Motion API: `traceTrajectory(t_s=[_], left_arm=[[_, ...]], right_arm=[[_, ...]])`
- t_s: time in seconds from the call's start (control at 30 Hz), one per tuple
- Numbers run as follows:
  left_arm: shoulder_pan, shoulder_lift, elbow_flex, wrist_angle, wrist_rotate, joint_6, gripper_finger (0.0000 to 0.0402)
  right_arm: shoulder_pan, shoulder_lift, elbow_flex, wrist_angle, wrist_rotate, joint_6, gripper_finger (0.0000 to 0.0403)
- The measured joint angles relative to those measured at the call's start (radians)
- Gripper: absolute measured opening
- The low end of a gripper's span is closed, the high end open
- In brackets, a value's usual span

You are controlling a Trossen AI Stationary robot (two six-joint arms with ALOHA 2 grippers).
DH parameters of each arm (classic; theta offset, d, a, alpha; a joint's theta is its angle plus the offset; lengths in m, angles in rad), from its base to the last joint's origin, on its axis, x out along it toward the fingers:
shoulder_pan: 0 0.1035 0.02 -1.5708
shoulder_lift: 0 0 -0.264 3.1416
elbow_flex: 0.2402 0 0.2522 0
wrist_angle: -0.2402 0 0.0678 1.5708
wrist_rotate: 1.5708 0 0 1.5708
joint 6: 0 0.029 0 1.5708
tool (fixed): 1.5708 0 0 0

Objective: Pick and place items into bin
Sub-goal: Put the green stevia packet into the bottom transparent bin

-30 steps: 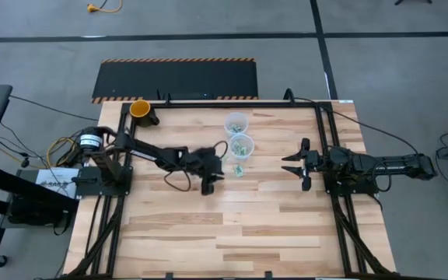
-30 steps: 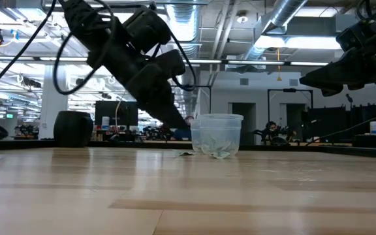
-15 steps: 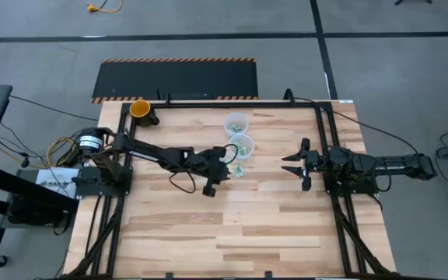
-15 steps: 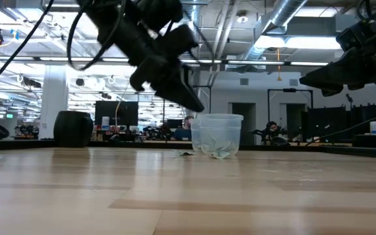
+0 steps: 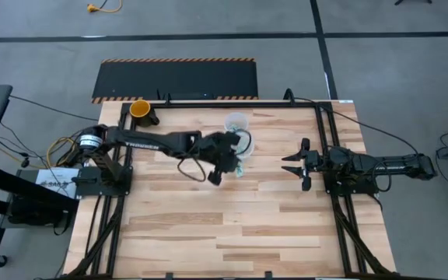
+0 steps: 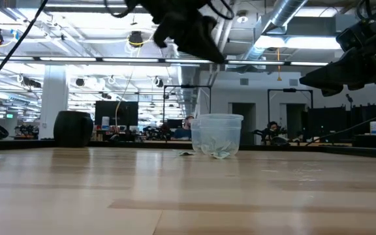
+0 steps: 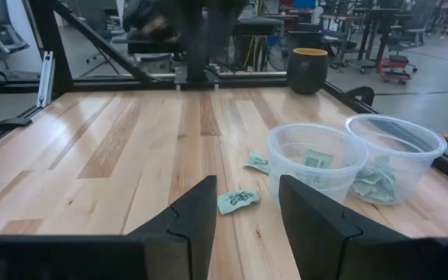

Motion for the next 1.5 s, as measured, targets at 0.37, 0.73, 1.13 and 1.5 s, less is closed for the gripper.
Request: traceTrajectory(t_s=[0.37, 0.73, 1.13, 1.5], left_arm=[[0.021, 0.226, 0.201, -0.196, 0.136, 0.033, 0.0071], [-0.036, 0.446, 0.403, -0.401, 0.038, 0.260, 0.0071], [-0.028, 0.450, 0.412, -0.348, -0.023, 0.505, 0.0064], [0.001, 0.449, 0.423, -0.364, -0.090, 0.565, 0.0011]], right_arm=[[0.000, 0.001, 0.000, 0.004, 0.000, 0.000, 0.0134], [0.000, 0.002, 0.000, 0.002, 0.000, 0.000, 0.0133], [0.000, 0.001, 0.000, 0.001, 0.000, 0.000, 0.0133], [0.000, 0.001, 0.000, 0.000, 0.000, 0.000, 0.0134]])
